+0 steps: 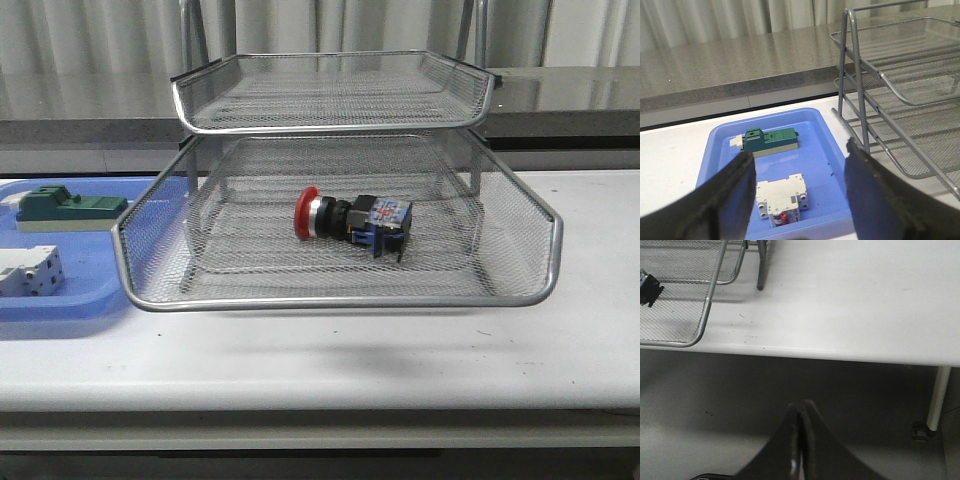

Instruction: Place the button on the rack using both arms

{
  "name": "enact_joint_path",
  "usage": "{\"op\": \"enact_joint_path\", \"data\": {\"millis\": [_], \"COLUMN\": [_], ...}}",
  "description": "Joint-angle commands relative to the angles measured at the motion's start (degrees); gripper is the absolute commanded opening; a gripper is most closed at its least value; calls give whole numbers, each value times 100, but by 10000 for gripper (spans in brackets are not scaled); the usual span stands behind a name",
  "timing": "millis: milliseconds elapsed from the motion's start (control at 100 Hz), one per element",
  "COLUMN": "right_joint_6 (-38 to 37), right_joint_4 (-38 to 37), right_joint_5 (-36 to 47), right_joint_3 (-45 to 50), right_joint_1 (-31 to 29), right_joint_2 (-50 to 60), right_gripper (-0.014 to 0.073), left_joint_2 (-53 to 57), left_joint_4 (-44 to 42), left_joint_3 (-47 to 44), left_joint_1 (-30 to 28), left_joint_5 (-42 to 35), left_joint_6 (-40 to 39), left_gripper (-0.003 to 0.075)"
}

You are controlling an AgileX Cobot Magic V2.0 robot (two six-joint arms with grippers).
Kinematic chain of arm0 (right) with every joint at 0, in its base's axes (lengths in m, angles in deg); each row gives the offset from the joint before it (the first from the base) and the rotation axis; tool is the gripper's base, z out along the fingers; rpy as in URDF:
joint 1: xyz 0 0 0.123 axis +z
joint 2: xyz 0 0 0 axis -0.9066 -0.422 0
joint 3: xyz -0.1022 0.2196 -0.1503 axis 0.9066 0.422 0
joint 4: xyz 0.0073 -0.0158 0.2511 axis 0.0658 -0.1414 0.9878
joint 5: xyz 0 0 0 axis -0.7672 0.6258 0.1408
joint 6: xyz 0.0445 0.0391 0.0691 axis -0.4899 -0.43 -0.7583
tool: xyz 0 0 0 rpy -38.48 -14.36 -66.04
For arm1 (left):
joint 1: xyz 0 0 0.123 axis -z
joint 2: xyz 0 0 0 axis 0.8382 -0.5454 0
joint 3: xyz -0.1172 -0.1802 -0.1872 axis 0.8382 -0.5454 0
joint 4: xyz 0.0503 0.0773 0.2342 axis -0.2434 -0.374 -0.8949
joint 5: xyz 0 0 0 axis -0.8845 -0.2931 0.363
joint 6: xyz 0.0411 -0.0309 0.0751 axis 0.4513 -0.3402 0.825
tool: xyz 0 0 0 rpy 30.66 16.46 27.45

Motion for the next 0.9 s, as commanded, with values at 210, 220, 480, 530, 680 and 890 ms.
{"op": "enact_joint_path", "data": {"millis": [210,220,480,530,680,890], "right_joint_6": [18,18,18,18,18,382], "right_joint_4": [-21,-21,-21,-21,-8,95], "right_joint_5": [311,311,311,311,456,967], "right_joint_3": [-194,-194,-194,-194,-194,-194], "right_joint_1": [-21,-21,-21,-21,-21,-21], "right_joint_2": [-42,-42,-42,-42,-42,-178], "right_gripper": [-70,-70,-70,-70,-70,-70], "left_joint_2": [-16,-16,-16,-16,-16,-16], "left_joint_4": [62,62,62,62,62,62], "left_joint_3": [149,149,149,149,149,149], "left_joint_1": [-6,-6,-6,-6,-6,-6], "left_joint_5": [-478,-478,-478,-478,-478,-478], "left_joint_6": [-65,-65,-65,-65,-65,-65], "left_gripper": [99,91,-20,-20,-20,-20]}}
